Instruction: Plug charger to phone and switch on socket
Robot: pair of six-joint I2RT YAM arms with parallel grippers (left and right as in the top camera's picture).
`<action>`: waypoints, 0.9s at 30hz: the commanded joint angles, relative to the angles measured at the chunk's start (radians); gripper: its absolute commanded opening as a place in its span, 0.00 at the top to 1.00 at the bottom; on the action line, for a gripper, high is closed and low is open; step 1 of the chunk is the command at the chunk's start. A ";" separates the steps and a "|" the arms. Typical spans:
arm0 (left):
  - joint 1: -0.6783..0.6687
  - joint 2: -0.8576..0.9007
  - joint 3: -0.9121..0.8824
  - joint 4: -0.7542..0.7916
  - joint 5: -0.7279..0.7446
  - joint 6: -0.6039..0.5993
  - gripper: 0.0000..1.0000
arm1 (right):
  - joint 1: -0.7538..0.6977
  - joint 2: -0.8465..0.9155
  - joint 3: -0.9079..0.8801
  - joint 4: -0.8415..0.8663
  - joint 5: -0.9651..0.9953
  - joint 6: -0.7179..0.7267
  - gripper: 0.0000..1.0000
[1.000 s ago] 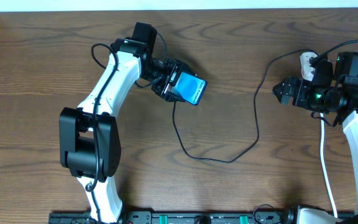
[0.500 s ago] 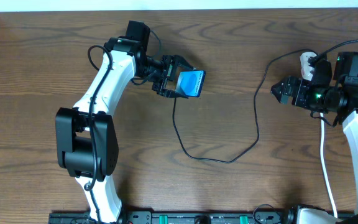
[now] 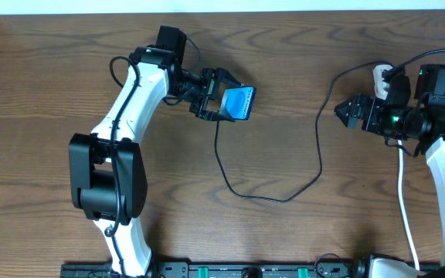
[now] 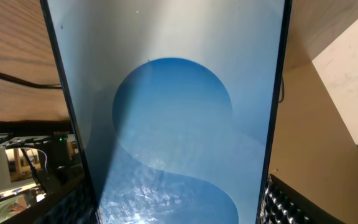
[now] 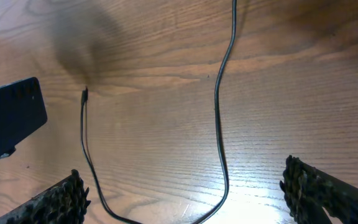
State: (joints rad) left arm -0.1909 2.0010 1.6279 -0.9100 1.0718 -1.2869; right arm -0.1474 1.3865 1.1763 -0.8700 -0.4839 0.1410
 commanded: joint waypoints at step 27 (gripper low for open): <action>0.003 -0.016 0.006 0.003 -0.481 0.018 0.33 | 0.388 0.257 -0.010 0.478 -0.185 0.393 0.09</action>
State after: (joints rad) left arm -0.1909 2.0010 1.6279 -0.9062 0.5957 -1.2823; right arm 0.1799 1.6054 1.1751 -0.4385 -0.6285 0.4332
